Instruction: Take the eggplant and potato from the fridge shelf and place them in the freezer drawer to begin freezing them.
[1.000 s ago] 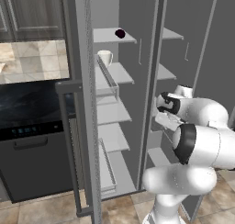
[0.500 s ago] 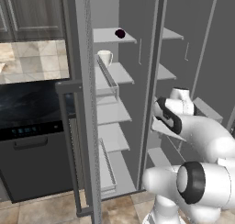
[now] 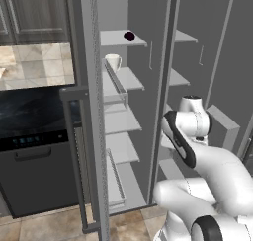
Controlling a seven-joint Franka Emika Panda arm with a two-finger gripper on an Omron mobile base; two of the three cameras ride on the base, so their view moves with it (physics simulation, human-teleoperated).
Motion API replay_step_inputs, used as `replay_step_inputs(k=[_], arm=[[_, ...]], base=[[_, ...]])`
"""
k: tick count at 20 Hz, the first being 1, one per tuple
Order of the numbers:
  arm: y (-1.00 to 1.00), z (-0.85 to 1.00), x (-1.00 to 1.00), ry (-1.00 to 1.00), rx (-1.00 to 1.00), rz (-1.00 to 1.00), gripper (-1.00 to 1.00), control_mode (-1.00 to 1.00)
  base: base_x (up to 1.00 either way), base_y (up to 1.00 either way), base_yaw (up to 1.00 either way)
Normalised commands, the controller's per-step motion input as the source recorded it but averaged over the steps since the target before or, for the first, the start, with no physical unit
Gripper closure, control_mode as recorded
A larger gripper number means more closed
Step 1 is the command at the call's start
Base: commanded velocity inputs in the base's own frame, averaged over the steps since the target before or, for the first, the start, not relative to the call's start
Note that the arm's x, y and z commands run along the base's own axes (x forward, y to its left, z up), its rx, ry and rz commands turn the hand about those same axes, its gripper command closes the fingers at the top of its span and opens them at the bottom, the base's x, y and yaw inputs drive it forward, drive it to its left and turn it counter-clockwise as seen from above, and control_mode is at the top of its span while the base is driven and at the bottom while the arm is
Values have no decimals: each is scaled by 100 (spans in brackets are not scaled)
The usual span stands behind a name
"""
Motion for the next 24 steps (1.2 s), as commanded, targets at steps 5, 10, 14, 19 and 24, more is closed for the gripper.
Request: replay_step_inputs(k=[5, 10, 14, 19, 24], arm=[[5, -1, -16, 0, 0, 9, -100, -100], [0, -2, -3, 0, 0, 1, -100, -100], [-13, 0, 5, 0, 1, 0, -100, -100], [-23, 0, 2, 0, 2, 0, -100, 100], [0, 0, 0, 0, 0, 0, -100, 100]], base=[[0, 0, 0], [0, 0, 0], [0, 0, 0], [3, -15, 0], [26, -14, 7]])
